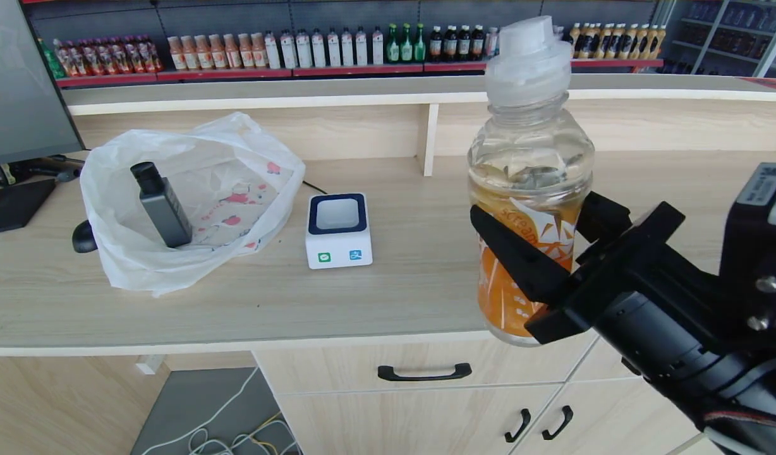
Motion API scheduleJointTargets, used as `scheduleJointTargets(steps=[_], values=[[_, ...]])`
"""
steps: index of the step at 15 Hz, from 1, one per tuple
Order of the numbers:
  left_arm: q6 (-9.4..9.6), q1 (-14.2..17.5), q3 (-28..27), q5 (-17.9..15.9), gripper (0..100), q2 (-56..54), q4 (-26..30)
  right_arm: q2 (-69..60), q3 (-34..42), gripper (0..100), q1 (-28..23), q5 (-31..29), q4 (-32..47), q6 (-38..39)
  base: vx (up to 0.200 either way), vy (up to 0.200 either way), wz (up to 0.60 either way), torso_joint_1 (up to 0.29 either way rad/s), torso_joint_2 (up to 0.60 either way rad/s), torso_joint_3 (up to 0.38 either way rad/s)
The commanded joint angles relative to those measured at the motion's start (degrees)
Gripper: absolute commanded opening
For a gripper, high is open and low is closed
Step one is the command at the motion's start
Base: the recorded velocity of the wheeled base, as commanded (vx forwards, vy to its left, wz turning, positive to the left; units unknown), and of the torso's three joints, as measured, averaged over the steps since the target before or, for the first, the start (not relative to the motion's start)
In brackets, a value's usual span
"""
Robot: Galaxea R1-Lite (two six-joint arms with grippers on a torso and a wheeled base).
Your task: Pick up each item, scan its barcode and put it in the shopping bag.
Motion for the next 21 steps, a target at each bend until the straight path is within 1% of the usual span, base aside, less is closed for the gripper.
scheduleJointTargets(steps=[1,3,5,6,7,9,15,21], values=[[0.00,-0.1,0.0,0.0,100,0.0,0.0,1.5,-3.1,0,-1.0,-0.1,-0.1,1.6,0.000,0.000,0.00,0.000,0.00,0.000],[0.00,-0.1,0.0,0.0,100,0.0,0.0,4.4,-7.3,0,-3.9,-0.1,-0.1,7.9,0.000,0.000,0.00,0.000,0.00,0.000],[0.00,-0.1,0.0,0.0,100,0.0,0.0,6.1,-10.0,0,-8.3,0.3,-0.1,11.6,0.000,0.000,0.00,0.000,0.00,0.000],[0.00,0.0,0.0,0.0,100,0.0,0.0,6.8,-10.7,0,-10.6,0.4,-0.1,14.0,0.000,0.000,0.00,0.000,0.00,0.000],[0.00,0.0,0.0,0.0,100,0.0,0.0,6.9,-10.5,0,-11.7,0.3,-0.1,15.5,0.000,0.000,0.00,0.000,0.00,0.000],[0.26,-0.1,0.0,0.0,100,0.0,0.0,6.9,-10.3,0,-11.9,0.1,-0.1,15.9,0.000,0.000,0.00,0.000,0.00,0.000],[-0.18,0.0,0.0,0.0,100,0.0,0.0,8.5,-13.2,0,-12.6,0.0,-0.1,17.2,0.000,0.000,0.00,0.000,0.00,0.000],[-0.18,0.0,0.0,0.0,100,0.0,0.0,8.6,-13.2,0,-12.8,0.0,-0.1,17.6,0.000,0.000,0.00,0.000,0.00,0.000]])
